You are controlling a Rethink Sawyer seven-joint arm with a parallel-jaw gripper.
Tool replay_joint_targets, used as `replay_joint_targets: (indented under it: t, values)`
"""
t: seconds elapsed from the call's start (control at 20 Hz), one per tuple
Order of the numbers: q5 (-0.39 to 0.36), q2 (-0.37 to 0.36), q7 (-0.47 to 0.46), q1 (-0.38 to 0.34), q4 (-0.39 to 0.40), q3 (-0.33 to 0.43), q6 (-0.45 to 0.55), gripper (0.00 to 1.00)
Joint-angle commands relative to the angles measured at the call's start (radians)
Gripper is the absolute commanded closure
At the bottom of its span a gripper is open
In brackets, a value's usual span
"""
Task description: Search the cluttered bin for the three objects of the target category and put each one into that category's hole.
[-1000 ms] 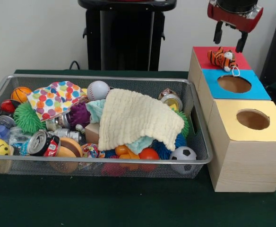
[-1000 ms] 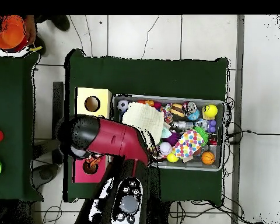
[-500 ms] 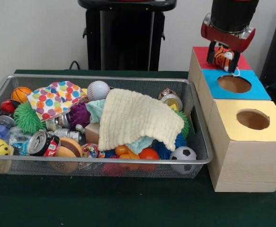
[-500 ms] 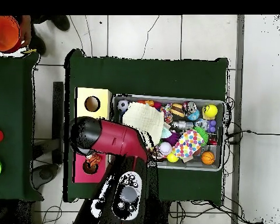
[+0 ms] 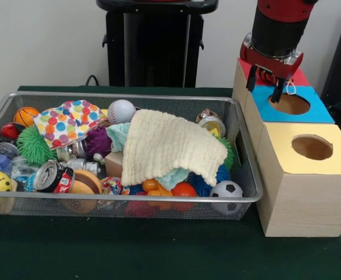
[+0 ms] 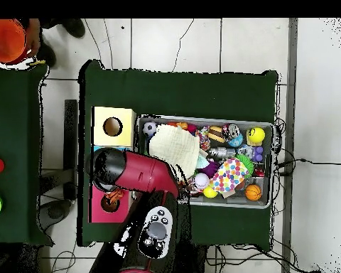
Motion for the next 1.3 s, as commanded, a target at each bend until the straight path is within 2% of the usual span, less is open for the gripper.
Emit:
replay_joint_targets:
  t: [0.05, 0.3, 0.4, 0.55, 0.85, 1.0, 1.3]
  values:
    - [-0.019, 0.065, 0.087, -0.005, 0.096, 0.114, -0.098, 0.00]
    - [-0.010, 0.063, 0.107, 0.005, 0.094, 0.114, -0.103, 0.00]
    - [0.010, 0.050, 0.117, 0.002, 0.118, 0.123, -0.108, 0.00]
    - [0.003, 0.011, 0.137, 0.008, 0.119, 0.091, 0.019, 0.00]
    - [-0.010, -0.086, 0.137, 0.003, 0.137, 0.055, 0.132, 0.00]
    - [-0.007, -0.108, 0.157, 0.013, 0.146, 0.052, 0.160, 0.00]
    - [0.039, -0.122, 0.206, 0.071, 0.236, 0.070, 0.041, 0.00]
